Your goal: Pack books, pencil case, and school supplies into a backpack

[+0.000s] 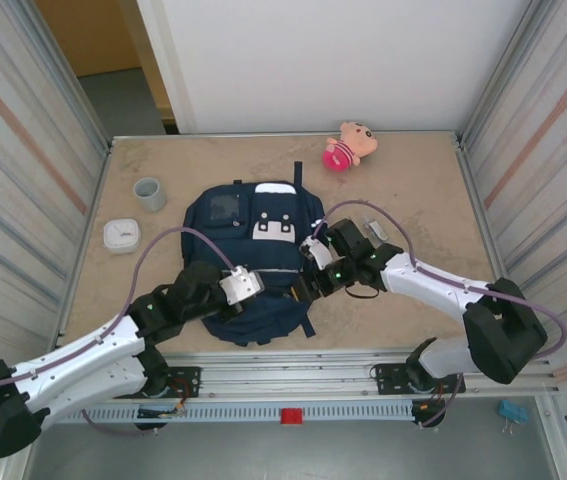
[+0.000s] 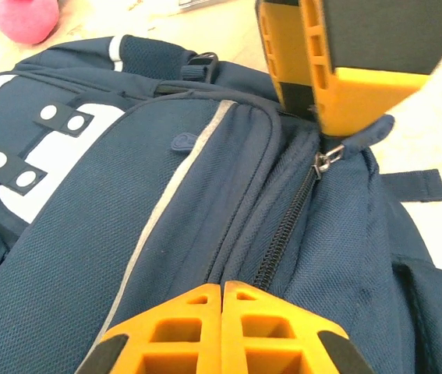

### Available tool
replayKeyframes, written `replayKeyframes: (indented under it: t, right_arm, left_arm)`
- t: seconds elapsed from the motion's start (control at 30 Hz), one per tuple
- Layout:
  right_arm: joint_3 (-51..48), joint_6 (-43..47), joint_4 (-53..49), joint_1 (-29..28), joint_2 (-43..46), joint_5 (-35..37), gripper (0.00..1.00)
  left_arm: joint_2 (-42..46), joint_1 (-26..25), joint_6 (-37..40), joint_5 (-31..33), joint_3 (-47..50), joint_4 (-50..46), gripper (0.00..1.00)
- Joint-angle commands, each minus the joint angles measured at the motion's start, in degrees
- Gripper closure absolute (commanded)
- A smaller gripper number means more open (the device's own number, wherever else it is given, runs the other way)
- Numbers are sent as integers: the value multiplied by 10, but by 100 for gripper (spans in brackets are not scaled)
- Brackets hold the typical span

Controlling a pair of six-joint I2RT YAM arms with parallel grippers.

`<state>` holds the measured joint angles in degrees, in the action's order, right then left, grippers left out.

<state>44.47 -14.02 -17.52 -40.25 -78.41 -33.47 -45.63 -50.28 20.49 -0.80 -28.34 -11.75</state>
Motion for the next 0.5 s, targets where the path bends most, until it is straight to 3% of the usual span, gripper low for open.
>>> replayKeyframes:
  t: [0.0, 0.47]
  right_arm:
    - [24, 28, 1, -14, 0, -53, 46]
    - [48, -20, -42, -36, 58, 18, 46]
  left_arm:
    - [6, 12, -18, 37, 0, 39, 100]
    - [-3, 25, -41, 5, -6, 56, 100]
